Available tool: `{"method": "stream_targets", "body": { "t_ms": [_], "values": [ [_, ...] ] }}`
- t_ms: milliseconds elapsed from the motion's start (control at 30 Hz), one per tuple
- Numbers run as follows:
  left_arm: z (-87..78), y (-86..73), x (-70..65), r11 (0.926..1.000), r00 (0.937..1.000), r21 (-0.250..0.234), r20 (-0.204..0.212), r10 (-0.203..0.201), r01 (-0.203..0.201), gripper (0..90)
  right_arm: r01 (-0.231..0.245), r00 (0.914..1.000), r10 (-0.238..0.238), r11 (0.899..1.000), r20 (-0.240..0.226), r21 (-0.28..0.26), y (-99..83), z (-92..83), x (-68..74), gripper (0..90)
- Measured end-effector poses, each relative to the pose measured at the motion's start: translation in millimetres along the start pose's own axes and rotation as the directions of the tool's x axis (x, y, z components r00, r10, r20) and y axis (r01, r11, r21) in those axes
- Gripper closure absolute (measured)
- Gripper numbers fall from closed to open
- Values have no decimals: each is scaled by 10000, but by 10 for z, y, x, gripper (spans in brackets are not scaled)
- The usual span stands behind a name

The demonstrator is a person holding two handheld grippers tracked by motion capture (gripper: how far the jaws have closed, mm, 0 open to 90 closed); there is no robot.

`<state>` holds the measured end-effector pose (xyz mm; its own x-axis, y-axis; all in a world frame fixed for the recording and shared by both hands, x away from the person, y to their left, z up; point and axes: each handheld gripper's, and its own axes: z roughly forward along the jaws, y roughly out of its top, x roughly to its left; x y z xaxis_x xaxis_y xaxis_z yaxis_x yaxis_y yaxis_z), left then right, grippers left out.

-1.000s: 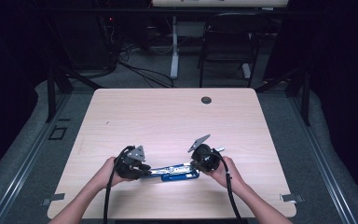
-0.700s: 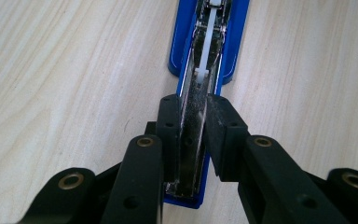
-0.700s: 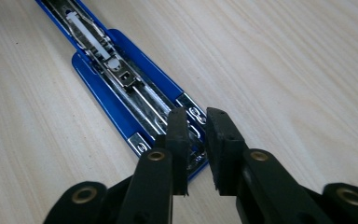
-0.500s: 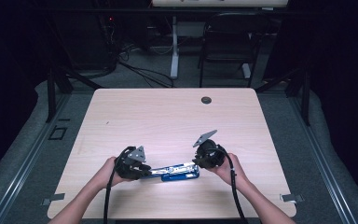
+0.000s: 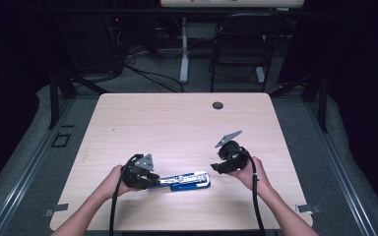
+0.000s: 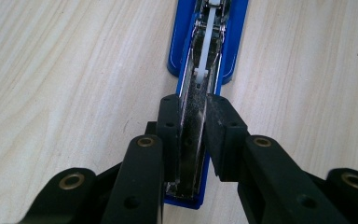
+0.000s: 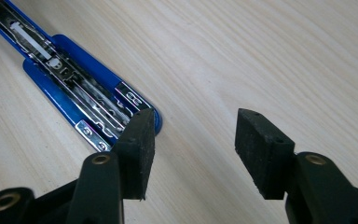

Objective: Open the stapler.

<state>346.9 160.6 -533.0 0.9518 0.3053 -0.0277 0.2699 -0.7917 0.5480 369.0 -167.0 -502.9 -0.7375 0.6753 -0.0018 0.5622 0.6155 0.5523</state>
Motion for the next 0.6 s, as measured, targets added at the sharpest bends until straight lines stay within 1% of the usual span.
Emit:
{"method": "stream_targets", "body": {
  "t_ms": [67, 100, 267, 333, 400, 433, 500, 600],
  "values": [
    [1, 0, 1, 10000, 10000, -9, 10, -2, 2, 762, -32, 9998, 32, 10000, 198, 13, -27, -36, -41, 442],
    [1, 0, 1, 10000, 10000, -14, 12, -1, 1, 762, -137, 9996, 138, 9999, 264, -53, -39, -47, -53, 425],
    [7, 6, 0, 10000, 10000, -42, 23, 12, -12, 762, -281, 9990, 286, 9995, 355, -162, -109, -89, -141, 326],
    [7, 7, -1, 10000, 10000, -41, 18, 24, -24, 762, -445, 9979, 447, 9990, 460, -53, -125, -104, -166, 256],
    [8, 8, -2, 10000, 10000, -40, 15, 28, -28, 762, -530, 9973, 536, 9985, 503, -128, -135, -107, -194, 213],
    [8, 7, -1, 10000, 10000, -38, 18, 35, -35, 762, -594, 9965, 596, 9982, 583, -52, -135, -114, -214, 196],
    [8, 3, 9, 10000, 10000, -66, 86, 10, -10, 761, -768, 9952, 767, 9970, 604, 9, -136, -123, -249, 165],
    [8, -4, 20, 9999, 9998, -112, 203, -34, 36, 760, -1042, 9924, 1036, 9945, 667, 62, -144, -135, -305, 141]
  ]
}}
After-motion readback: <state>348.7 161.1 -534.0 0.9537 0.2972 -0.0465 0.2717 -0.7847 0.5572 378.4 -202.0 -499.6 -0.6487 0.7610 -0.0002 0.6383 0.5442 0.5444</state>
